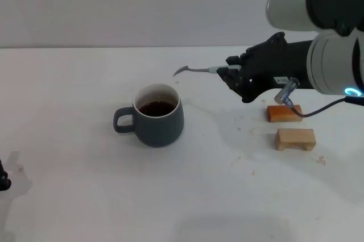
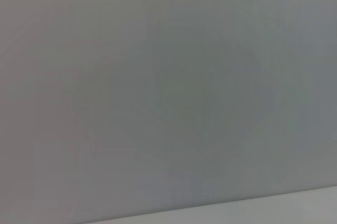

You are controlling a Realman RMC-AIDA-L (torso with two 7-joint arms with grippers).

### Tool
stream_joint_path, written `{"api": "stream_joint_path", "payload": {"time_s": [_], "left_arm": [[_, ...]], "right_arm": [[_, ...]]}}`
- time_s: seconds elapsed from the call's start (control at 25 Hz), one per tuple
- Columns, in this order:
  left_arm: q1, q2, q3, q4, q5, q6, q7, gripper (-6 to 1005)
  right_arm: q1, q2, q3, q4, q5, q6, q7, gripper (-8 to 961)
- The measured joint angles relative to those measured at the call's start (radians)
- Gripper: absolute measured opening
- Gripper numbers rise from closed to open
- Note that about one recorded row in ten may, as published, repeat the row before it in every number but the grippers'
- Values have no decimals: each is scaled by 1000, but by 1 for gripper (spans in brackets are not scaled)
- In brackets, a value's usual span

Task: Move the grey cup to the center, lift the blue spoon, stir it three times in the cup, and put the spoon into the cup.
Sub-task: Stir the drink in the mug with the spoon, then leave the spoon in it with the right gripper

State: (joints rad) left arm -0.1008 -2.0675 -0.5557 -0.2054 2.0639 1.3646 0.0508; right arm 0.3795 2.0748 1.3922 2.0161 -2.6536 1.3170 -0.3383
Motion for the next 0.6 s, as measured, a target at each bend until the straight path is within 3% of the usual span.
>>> {"api": "stream_joint_path", "payload": {"time_s": [0.6], "left_arm": [[-2, 0, -1, 4, -1, 5, -1, -2]], "right_arm": [[20, 2, -123, -165, -1, -115, 5, 160]]}}
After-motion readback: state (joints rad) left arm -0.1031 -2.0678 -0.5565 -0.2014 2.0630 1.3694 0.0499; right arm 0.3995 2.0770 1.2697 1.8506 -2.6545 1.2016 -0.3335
